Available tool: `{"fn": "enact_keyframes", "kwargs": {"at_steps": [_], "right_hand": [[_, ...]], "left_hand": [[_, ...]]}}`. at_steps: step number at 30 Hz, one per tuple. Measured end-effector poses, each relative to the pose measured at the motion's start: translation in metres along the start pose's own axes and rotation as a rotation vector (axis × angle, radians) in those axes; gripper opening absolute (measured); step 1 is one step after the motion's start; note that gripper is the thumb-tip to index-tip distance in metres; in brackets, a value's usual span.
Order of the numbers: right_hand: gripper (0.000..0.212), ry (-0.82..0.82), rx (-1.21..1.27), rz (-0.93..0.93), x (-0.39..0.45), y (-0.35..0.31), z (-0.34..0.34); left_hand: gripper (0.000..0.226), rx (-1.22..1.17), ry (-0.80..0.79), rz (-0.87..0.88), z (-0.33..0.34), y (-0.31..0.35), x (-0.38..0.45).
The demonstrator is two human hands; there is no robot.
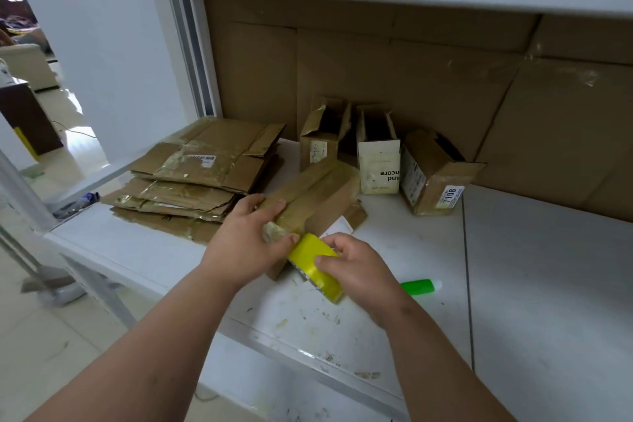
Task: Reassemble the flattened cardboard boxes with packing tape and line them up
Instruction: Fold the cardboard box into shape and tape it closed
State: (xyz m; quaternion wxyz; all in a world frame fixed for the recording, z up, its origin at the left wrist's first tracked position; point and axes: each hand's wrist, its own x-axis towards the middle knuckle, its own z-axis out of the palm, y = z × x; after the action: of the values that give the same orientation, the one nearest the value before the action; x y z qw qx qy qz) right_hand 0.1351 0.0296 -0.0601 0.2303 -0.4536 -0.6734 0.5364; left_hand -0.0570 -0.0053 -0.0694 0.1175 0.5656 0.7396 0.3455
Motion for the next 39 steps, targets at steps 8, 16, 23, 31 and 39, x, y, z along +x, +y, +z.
{"fn": "enact_keyframes", "kwargs": {"at_steps": [8, 16, 23, 31, 39], "right_hand": [[0.028, -0.079, 0.333, -0.015, -0.017, 0.02, 0.005], [0.024, -0.137, 0.336, 0.008, -0.025, 0.027, -0.008], [0.035, -0.151, 0.39, 0.022, -0.026, 0.03, -0.006], [0.029, -0.194, 0.353, -0.013, -0.025, 0.035, -0.013], [0.026, 0.107, -0.013, -0.048, -0.027, 0.031, -0.051]], "left_hand": [[0.059, -0.014, -0.053, -0.06, 0.006, -0.005, 0.002], [0.049, 0.003, -0.025, -0.051, -0.002, -0.001, 0.005], [0.047, -0.197, 0.02, -0.123, 0.005, -0.007, 0.004], [0.053, -0.683, 0.082, -0.45, 0.027, 0.014, -0.034], [0.02, -1.016, -0.078, -0.623, 0.034, 0.029, -0.046]]}}
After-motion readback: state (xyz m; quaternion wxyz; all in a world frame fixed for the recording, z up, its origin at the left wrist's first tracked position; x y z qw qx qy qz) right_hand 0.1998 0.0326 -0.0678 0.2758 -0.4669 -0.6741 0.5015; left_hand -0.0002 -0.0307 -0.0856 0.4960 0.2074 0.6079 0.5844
